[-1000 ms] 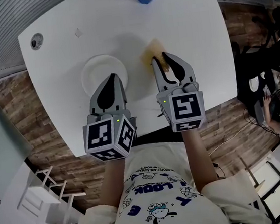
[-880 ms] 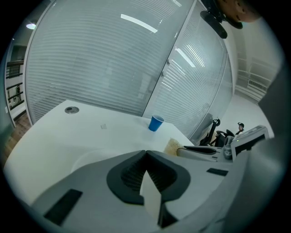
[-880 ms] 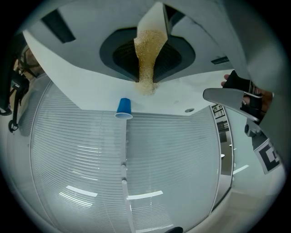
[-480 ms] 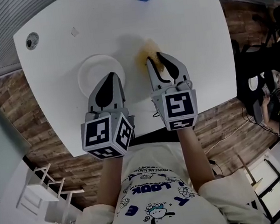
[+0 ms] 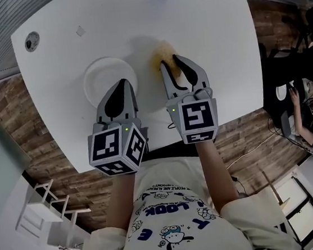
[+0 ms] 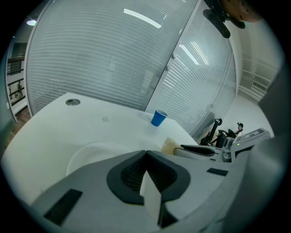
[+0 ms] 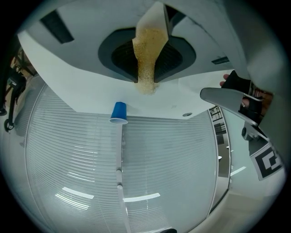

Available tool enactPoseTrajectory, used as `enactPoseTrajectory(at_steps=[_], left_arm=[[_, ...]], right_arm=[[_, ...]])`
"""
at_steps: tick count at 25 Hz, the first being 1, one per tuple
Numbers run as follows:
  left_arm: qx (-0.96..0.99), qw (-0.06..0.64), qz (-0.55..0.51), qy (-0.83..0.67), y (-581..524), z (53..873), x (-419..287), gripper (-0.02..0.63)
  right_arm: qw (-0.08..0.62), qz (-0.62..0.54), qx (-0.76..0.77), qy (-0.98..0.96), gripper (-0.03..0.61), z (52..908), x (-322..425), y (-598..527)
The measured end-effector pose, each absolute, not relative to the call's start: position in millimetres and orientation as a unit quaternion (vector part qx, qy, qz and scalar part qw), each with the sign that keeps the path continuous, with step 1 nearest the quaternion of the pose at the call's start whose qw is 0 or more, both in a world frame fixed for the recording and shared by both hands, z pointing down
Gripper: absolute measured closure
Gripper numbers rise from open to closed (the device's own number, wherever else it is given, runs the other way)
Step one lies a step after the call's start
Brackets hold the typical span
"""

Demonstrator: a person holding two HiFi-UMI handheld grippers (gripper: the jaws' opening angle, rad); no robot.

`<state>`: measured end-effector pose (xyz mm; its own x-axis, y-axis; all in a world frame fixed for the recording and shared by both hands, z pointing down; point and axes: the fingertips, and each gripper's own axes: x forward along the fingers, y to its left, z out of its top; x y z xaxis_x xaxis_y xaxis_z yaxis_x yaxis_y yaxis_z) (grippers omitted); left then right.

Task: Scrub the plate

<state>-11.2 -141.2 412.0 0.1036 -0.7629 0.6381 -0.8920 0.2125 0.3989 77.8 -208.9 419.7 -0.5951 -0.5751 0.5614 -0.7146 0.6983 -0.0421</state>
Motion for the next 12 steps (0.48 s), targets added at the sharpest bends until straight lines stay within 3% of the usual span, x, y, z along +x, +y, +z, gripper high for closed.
enactPoseTrajectory(at_steps=[7,12], left_arm=[[0.618,0.408,0.079,-0.667,-140.4,414.3,-14.2,0.588],[0.62,0.399,0.076,-0.671,-140.6,408.9,-15.4,0.588]], right_arm=[[0.251,0.125,0.363,-0.888,0.423,414.1,73.3,-209.8],[0.239,0.114,0.368,-0.891,0.419,400.9,73.0,-208.5]])
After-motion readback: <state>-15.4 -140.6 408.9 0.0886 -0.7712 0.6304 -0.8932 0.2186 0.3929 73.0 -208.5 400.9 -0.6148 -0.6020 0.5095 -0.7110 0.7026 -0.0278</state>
